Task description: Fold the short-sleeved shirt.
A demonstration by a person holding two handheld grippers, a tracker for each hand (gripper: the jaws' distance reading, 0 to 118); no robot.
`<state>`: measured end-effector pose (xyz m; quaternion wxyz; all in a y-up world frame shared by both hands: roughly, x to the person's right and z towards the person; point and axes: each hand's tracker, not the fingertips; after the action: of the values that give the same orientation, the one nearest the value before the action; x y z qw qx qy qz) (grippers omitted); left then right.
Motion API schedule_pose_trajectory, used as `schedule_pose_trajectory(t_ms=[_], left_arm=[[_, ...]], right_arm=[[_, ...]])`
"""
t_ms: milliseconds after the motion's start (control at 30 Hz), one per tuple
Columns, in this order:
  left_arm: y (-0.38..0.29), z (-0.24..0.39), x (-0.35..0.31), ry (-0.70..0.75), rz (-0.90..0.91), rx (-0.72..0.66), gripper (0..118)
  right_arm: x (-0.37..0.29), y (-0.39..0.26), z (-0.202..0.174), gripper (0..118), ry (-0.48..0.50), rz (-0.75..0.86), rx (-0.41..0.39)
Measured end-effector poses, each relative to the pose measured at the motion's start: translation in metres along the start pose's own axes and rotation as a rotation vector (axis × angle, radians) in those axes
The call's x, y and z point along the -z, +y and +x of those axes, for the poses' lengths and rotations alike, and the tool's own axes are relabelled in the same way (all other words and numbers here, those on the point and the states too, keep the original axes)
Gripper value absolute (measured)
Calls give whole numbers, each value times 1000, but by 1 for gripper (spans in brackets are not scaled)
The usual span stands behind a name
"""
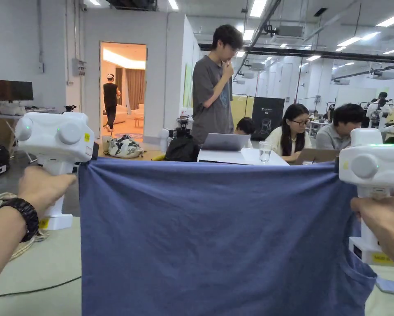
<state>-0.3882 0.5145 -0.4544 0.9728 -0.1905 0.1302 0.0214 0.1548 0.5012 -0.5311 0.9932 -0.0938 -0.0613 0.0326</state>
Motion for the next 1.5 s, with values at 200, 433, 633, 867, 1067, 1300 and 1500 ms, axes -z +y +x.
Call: schedule_pose_trajectory(t_ms=[200, 433, 633, 867, 1067, 1300, 1500], left_arm=[[42, 4, 11, 11, 58, 8, 0], [67, 6, 13, 21, 118, 25, 0], [46, 6, 15, 28, 109, 34, 0], [-30, 2, 10, 5, 49, 53, 0], [-104, -7, -23, -31, 9, 43, 0], [-184, -24, -81, -59, -10, 38, 0], [-234, -39, -129, -74, -9, 7, 0]], right_arm=[[28, 50, -4, 0, -13, 70, 1], [35, 62, -10, 0, -17, 134, -2], [34, 22, -9, 0, -13, 120, -21], [2, -62, -5, 0, -8, 29, -73], [-38, -125, 6, 0, -4, -24, -96], [-110, -181, 22, 0, 16, -81, -115], [-170, -217, 33, 0, 35, -98, -134]])
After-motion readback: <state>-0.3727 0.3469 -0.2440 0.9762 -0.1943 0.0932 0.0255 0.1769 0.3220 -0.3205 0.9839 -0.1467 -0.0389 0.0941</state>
